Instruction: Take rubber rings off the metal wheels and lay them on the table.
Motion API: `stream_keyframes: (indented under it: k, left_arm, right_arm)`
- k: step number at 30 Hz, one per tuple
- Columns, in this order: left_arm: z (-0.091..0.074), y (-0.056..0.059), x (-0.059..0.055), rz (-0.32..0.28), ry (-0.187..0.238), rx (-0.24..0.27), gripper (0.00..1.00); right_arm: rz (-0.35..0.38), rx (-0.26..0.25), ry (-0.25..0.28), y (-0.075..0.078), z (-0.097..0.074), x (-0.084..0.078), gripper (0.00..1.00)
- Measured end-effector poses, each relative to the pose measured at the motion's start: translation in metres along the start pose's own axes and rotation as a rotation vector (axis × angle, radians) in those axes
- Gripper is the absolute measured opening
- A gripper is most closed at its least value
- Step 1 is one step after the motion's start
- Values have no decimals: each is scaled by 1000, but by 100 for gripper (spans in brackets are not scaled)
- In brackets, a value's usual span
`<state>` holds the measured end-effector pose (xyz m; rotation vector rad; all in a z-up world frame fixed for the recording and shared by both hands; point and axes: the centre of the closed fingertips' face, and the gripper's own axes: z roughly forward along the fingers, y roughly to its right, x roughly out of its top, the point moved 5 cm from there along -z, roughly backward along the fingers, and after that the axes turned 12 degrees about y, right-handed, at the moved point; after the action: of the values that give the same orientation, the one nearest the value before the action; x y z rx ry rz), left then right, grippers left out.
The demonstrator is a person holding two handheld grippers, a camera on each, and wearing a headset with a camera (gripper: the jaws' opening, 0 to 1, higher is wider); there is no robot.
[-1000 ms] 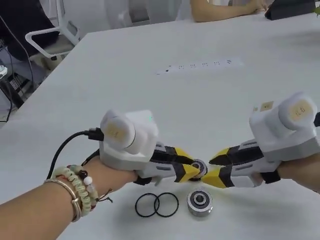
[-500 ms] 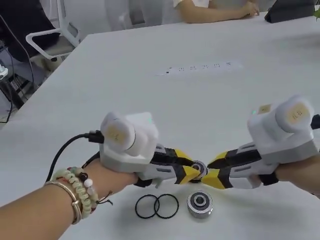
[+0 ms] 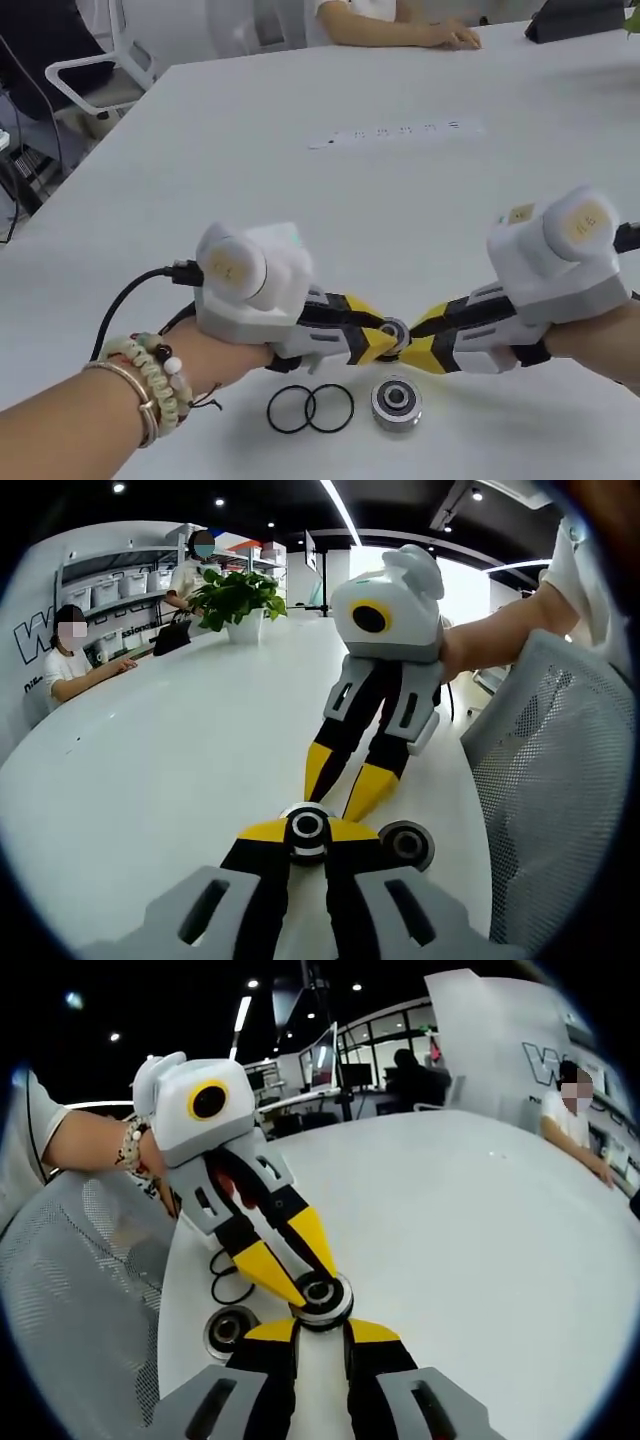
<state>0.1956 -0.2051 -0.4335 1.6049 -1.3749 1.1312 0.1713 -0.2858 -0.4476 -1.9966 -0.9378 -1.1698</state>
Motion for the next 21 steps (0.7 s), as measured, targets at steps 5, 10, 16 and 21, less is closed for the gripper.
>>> stream_keyframes:
  k: [5, 10, 16, 21]
  left_arm:
    - [0, 0, 0, 2, 0, -2, 7]
    - [1, 0, 0, 1, 1, -1, 7]
    - [1, 0, 0, 1, 4, 0, 7]
    - [1, 0, 0, 0, 6, 3, 7]
  right_arm:
    - [-9, 0, -1, -1, 0, 0, 14]
    - [-41, 1, -2, -1, -1, 1, 13]
    - [-75, 5, -14, -1, -3, 0, 8]
    - [-81, -15, -15, 3, -4, -2, 0]
